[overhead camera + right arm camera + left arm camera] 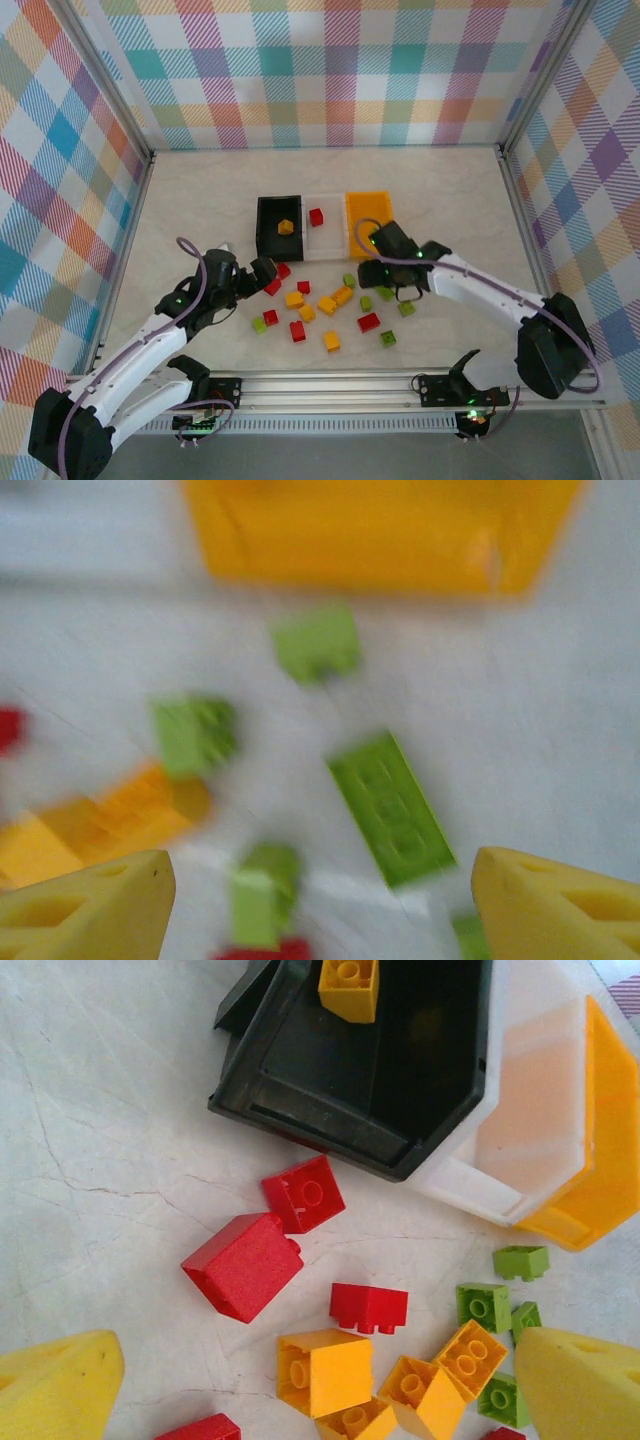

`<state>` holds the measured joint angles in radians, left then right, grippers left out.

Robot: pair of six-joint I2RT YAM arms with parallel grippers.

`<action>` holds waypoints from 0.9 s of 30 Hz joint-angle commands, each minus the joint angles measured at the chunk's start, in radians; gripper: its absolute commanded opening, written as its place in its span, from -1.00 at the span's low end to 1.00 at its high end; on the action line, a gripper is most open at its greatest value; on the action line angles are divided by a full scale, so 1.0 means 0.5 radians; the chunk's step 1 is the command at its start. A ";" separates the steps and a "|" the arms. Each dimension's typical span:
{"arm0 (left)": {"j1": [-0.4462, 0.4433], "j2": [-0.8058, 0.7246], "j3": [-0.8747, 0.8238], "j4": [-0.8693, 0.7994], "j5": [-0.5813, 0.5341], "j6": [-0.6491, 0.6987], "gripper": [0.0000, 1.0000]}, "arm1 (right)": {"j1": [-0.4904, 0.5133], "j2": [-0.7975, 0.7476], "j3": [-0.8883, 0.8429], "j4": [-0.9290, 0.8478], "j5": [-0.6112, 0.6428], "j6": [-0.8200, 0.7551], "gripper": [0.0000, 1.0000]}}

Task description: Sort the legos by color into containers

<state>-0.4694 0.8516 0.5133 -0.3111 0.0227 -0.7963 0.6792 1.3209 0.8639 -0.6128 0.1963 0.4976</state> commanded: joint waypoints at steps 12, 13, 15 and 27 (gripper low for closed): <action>0.080 -0.034 -0.059 0.048 0.071 -0.025 1.00 | -0.205 -0.020 -0.356 -0.101 -0.016 0.175 0.43; 0.083 -0.036 -0.063 0.048 0.071 -0.028 1.00 | -0.205 -0.022 -0.359 -0.092 -0.025 0.171 0.40; 0.088 -0.032 -0.065 0.049 0.071 -0.027 1.00 | -0.205 0.005 -0.356 -0.089 -0.056 0.160 0.36; 0.098 -0.036 -0.063 0.051 0.080 -0.034 1.00 | -0.207 0.230 -0.255 -0.122 -0.079 0.112 -0.12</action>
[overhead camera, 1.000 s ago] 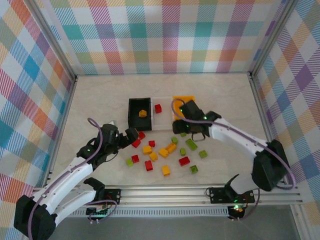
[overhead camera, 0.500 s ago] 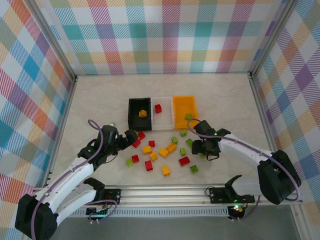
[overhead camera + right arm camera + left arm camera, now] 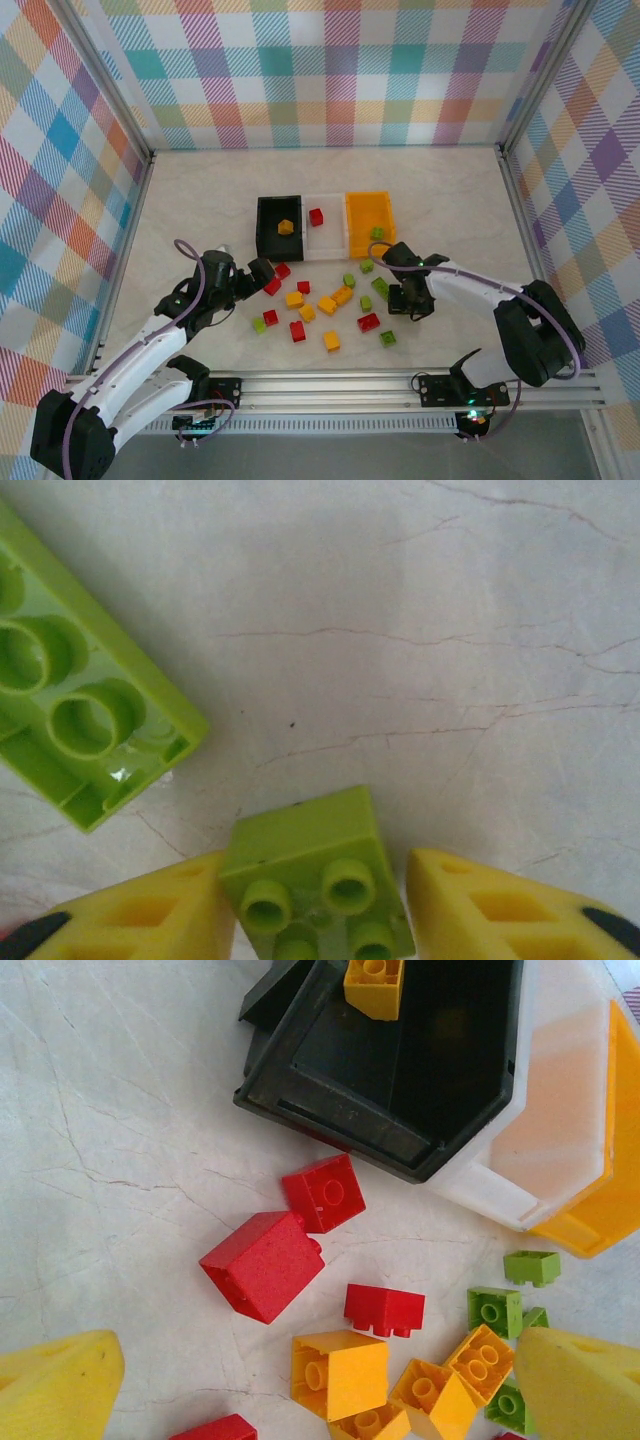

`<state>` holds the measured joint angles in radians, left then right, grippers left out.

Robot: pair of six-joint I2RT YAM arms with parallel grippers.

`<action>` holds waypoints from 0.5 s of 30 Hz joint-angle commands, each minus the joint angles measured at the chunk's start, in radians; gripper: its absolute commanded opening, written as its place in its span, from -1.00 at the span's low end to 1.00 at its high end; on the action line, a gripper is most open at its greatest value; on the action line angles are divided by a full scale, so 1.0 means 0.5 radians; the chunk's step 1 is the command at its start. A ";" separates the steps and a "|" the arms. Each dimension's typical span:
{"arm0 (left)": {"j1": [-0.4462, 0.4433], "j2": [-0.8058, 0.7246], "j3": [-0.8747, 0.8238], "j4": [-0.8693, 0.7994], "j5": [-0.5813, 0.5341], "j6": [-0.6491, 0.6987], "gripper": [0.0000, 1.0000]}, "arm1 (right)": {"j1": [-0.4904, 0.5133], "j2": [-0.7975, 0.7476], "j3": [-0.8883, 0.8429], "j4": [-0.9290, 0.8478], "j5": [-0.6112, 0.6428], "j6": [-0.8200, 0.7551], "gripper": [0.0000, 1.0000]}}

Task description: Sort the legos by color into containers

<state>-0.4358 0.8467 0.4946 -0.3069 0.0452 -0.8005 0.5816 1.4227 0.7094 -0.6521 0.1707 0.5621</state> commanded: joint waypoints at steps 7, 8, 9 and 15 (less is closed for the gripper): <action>0.034 -0.044 -0.017 0.042 0.051 -0.006 1.00 | -0.009 -0.226 0.091 -0.085 -0.032 -0.110 -0.39; 0.035 -0.047 -0.013 0.041 0.053 -0.004 1.00 | -0.009 -0.289 0.128 -0.099 -0.030 -0.135 -0.40; 0.034 -0.049 -0.010 0.040 0.059 -0.001 1.00 | -0.010 -0.346 0.186 -0.107 -0.030 -0.164 -0.41; 0.043 -0.049 0.004 0.021 0.066 -0.017 1.00 | -0.023 -0.110 0.674 -0.007 -0.048 -0.255 -0.37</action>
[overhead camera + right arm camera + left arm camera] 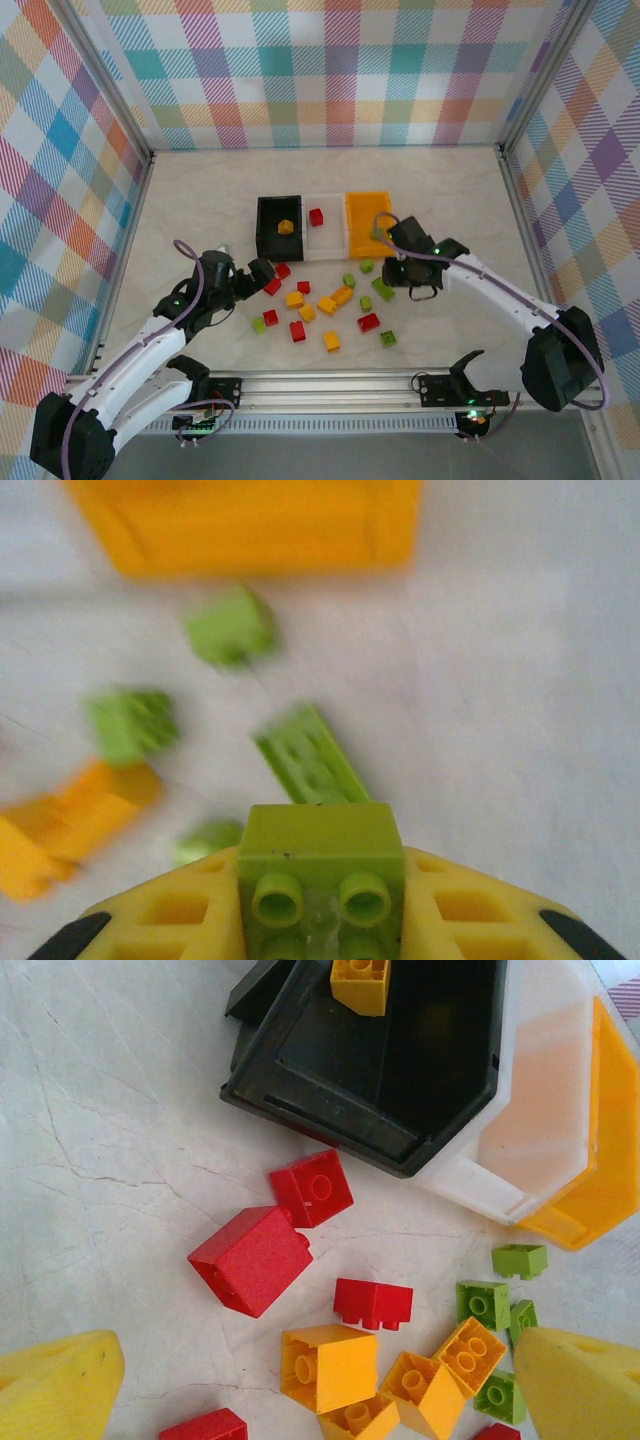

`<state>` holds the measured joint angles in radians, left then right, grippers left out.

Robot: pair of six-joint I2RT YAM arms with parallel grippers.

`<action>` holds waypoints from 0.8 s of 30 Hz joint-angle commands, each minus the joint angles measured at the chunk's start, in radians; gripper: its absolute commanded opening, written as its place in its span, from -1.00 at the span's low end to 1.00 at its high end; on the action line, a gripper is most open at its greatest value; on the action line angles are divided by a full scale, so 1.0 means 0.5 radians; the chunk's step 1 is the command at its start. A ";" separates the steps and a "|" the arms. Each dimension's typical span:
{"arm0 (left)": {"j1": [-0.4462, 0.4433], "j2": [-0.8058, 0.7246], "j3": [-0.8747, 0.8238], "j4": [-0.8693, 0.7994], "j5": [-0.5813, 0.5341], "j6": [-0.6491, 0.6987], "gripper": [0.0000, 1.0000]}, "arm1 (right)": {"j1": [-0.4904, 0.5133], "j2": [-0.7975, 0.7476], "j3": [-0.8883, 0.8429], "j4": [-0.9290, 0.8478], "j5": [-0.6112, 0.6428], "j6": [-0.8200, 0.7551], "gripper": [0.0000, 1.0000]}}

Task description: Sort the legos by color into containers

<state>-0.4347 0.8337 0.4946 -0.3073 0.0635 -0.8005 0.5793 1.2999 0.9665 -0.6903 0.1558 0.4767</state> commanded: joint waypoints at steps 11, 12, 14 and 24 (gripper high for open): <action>0.072 -0.069 0.053 -0.175 -0.026 -0.034 1.00 | -0.168 1.133 1.101 0.097 0.103 -0.165 -0.34; 0.077 -0.068 0.056 -0.189 -0.037 -0.032 1.00 | -0.178 1.194 1.164 0.072 0.117 -0.160 -0.31; 0.090 -0.066 0.058 -0.219 -0.055 -0.024 1.00 | -0.197 1.271 1.247 0.039 0.138 -0.145 -0.20; 0.044 0.220 0.210 -0.180 0.063 0.185 0.78 | -0.163 1.066 1.143 0.157 0.029 -0.119 0.40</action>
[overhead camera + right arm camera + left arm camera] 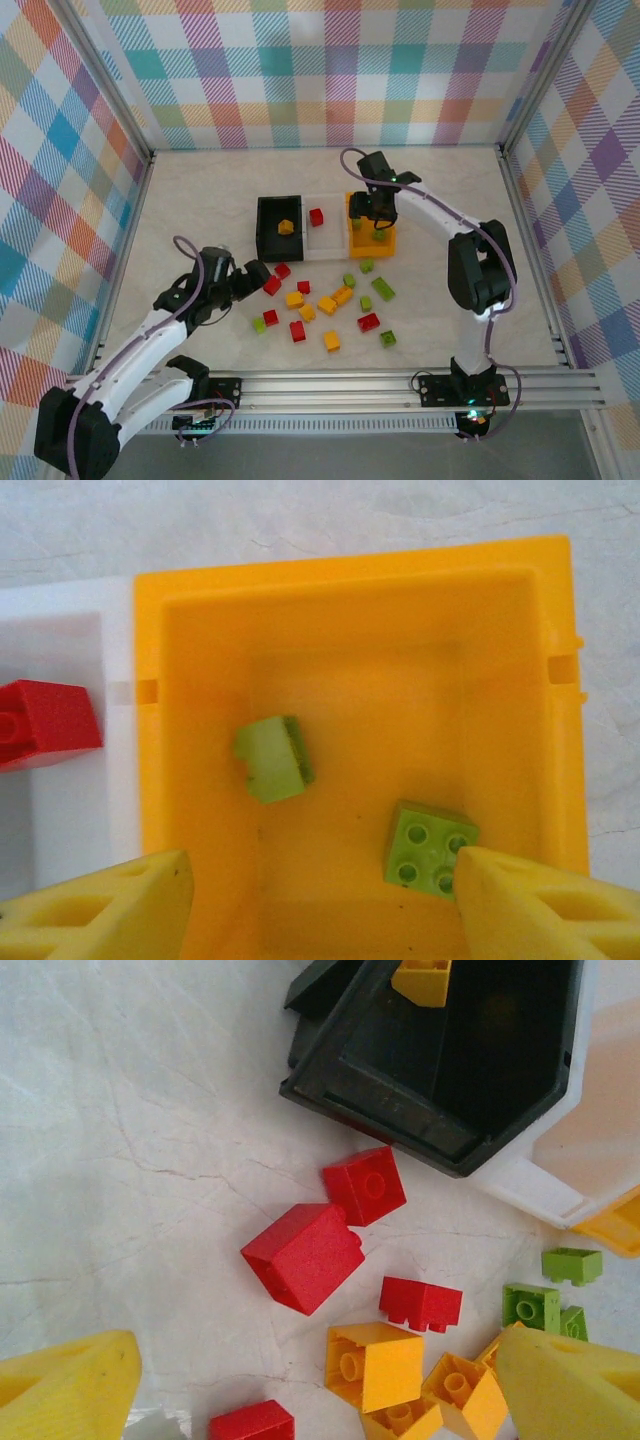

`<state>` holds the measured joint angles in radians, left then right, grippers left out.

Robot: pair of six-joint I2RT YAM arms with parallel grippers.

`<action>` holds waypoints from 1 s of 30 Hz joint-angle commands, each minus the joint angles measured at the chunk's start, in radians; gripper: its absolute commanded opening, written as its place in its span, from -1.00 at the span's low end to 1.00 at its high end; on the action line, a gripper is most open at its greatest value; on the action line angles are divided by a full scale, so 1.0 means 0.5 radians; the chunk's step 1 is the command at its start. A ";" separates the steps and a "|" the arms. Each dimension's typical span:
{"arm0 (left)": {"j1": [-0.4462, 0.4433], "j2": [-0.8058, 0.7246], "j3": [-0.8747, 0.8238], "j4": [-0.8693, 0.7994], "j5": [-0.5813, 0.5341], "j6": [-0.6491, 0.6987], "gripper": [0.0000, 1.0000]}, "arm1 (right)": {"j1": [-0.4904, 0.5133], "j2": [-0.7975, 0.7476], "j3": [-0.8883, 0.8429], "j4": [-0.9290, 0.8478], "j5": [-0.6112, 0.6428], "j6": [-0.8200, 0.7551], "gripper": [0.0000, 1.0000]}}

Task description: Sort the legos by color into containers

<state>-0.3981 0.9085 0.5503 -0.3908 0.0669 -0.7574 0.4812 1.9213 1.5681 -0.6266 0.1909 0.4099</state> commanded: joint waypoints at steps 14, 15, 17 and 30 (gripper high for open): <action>-0.779 0.738 0.333 0.078 -0.285 0.260 0.52 | 0.068 -0.707 -0.847 0.349 -0.126 0.150 0.39; -0.778 0.778 0.338 0.112 -0.290 0.267 0.52 | 0.068 -0.728 -0.869 0.355 -0.126 0.152 0.39; -0.778 0.853 0.353 0.168 -0.290 0.279 0.52 | 0.068 -0.760 -0.898 0.365 -0.127 0.152 0.40; -0.779 1.143 0.363 0.209 -0.345 0.296 0.15 | 0.061 -0.836 -0.967 0.364 -0.109 0.128 0.39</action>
<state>-0.7784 1.4693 0.7242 -0.2916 -0.0776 -0.6151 0.5167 1.5375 1.0931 -0.4561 0.1410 0.4709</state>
